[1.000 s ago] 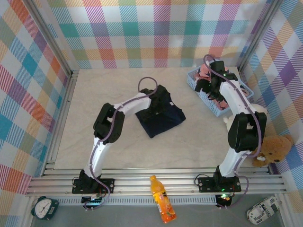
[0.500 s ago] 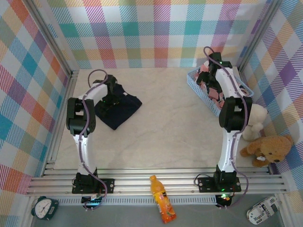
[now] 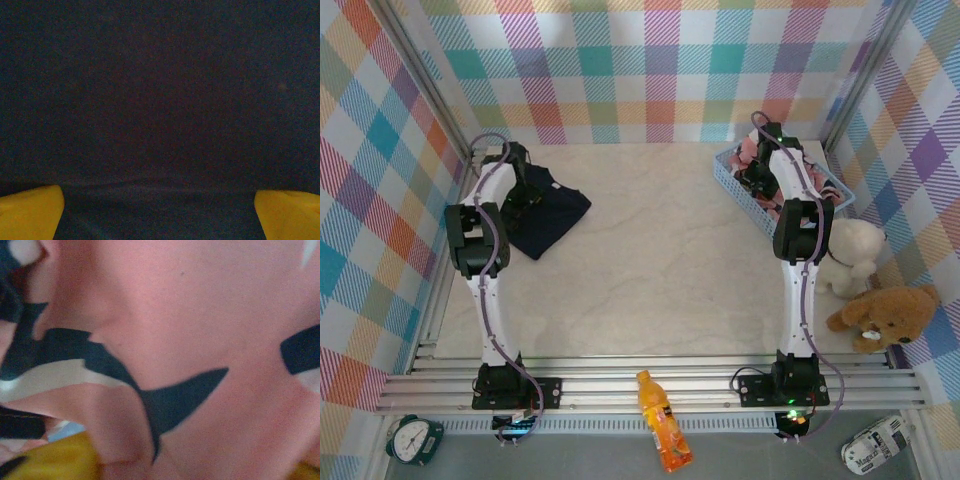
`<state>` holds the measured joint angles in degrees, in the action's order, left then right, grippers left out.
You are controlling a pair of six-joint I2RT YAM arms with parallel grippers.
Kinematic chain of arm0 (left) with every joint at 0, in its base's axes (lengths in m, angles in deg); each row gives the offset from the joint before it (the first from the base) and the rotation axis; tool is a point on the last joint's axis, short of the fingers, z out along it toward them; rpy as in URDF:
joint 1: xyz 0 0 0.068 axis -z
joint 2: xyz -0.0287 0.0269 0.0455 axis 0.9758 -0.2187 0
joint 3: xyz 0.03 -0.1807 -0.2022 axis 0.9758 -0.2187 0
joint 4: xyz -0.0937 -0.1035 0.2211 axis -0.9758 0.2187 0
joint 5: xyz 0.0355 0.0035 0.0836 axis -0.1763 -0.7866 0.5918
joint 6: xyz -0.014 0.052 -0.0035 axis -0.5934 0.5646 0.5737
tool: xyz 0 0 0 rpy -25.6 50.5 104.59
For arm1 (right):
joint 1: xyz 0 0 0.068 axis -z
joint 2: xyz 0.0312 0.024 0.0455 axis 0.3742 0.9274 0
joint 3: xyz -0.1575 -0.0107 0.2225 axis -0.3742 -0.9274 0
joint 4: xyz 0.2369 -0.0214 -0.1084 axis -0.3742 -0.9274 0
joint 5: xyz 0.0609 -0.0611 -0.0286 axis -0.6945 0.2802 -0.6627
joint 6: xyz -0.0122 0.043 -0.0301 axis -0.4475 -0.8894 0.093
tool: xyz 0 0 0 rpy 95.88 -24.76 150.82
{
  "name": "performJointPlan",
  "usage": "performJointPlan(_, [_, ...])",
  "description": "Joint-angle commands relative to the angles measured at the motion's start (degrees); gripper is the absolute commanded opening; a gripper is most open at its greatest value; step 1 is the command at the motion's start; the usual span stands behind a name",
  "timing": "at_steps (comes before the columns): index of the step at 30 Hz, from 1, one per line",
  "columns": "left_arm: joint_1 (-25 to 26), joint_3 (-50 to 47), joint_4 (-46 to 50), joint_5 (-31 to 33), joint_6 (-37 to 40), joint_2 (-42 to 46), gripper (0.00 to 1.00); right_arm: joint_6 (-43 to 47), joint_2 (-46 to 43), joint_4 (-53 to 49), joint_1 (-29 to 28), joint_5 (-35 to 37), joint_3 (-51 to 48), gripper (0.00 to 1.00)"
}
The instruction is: Fold and stack the mixed laundry pile
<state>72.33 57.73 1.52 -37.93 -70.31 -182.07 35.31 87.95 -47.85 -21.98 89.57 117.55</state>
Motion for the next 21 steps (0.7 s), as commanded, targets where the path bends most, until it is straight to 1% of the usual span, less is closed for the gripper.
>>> performJointPlan(1, [-0.47,2.65,2.52,-2.65,3.38,3.6,1.0,-0.22,-4.07,1.73,0.29,-3.82,2.53,0.0])
performJointPlan(6, [3.62,-1.56,-1.4,-8.41,6.26,14.69,1.0,4.55,-14.96,2.93,0.36,-4.19,3.34,0.0])
performJointPlan(9, [7.13,-6.21,-5.13,-11.03,5.9,20.9,1.0,7.05,-21.37,2.18,0.43,-6.45,6.23,0.0])
performJointPlan(11, [9.86,-9.86,-8.26,-12.68,4.71,24.04,1.0,7.55,-25.6,2.36,0.41,-9.44,7.47,0.0])
performJointPlan(14, [14.12,-16.47,-14.38,-15.69,1.78,27.2,1.0,6.25,-33.03,5.99,0.29,-19.55,6.39,0.0])
performJointPlan(17, [18.87,-21.12,-18.41,-15.54,-0.22,28.38,1.0,3.0,-39.12,11.56,-0.13,-31.81,5.43,0.0])
performJointPlan(21, [22.57,-22.69,-19.08,-15.01,-3.03,28.09,1.0,-1.1,-45.45,16.02,-1.58,-41.13,3.53,0.0])
